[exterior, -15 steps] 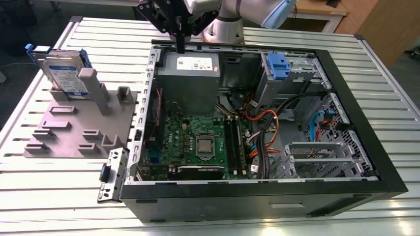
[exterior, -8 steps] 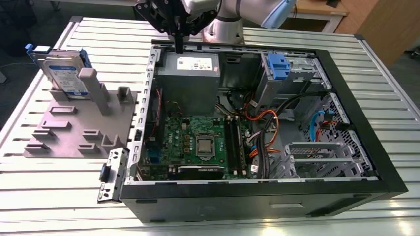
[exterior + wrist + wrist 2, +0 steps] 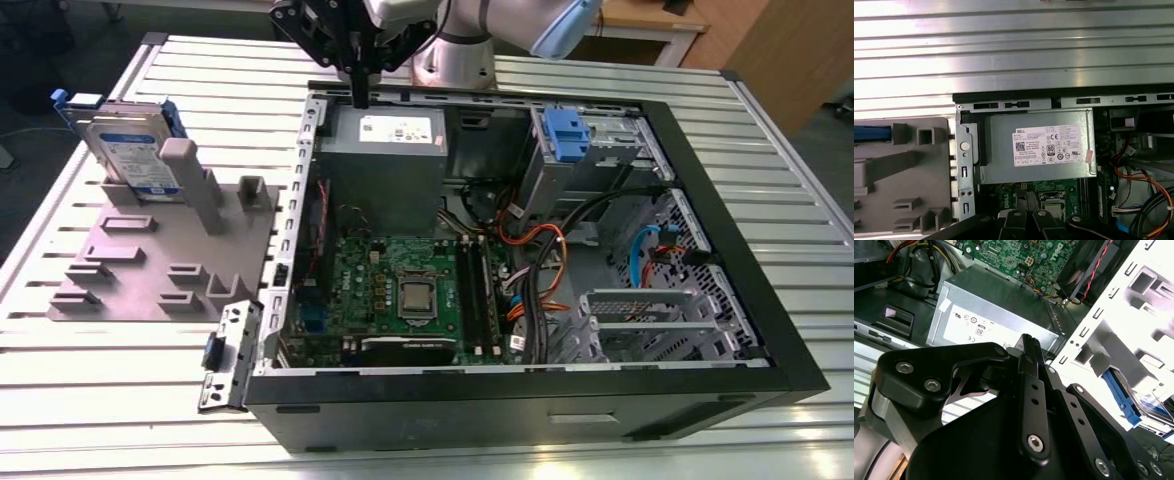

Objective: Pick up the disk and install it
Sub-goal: 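Reach for the disk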

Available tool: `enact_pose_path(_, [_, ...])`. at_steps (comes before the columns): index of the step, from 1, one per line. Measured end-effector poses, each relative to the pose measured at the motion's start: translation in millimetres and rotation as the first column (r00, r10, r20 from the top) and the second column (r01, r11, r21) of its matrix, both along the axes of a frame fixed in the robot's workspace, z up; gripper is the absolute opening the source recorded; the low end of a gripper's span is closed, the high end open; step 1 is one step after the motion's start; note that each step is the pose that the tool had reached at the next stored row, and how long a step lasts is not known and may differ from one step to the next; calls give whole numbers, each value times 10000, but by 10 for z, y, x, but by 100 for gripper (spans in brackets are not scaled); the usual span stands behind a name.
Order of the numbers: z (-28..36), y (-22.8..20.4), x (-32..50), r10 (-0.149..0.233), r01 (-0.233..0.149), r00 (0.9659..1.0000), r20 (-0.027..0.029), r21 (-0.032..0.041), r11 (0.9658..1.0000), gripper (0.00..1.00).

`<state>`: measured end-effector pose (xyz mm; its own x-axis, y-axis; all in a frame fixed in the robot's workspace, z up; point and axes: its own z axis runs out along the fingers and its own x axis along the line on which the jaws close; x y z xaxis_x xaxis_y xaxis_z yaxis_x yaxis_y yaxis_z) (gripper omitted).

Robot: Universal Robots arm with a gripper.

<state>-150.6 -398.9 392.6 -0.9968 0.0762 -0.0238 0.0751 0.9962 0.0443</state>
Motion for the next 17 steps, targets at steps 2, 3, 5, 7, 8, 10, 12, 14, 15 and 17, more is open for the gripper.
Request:
enact_pose_path(2, [0, 0, -7, 1, -1, 10000, 0, 0, 10000, 11])
enact_pose_path(3, [0, 0, -11, 0, 0, 10000, 0, 0, 10000, 11])
enact_pose_path(5, [-1, 0, -20, 0, 0, 10000, 0, 0, 10000, 11])
enact_pose_path(7, [-1, 0, -28, 0, 0, 10000, 0, 0, 10000, 11])
enact_pose_path(8, [-1, 0, -31, 0, 0, 10000, 0, 0, 10000, 11])
enact_pose_path(10, [-1, 0, -39, -1, 1, 10000, 0, 0, 10000, 11])
enact_pose_path(12, [-2, 0, -47, 0, 0, 10000, 0, 0, 10000, 11])
enact_pose_path(14, [-2, 0, -55, 0, 0, 10000, 0, 0, 10000, 11])
enact_pose_path(15, [-2, 0, -58, 0, 0, 10000, 0, 0, 10000, 11])
enact_pose_path(17, [-3, 0, -66, 0, 0, 10000, 0, 0, 10000, 11])
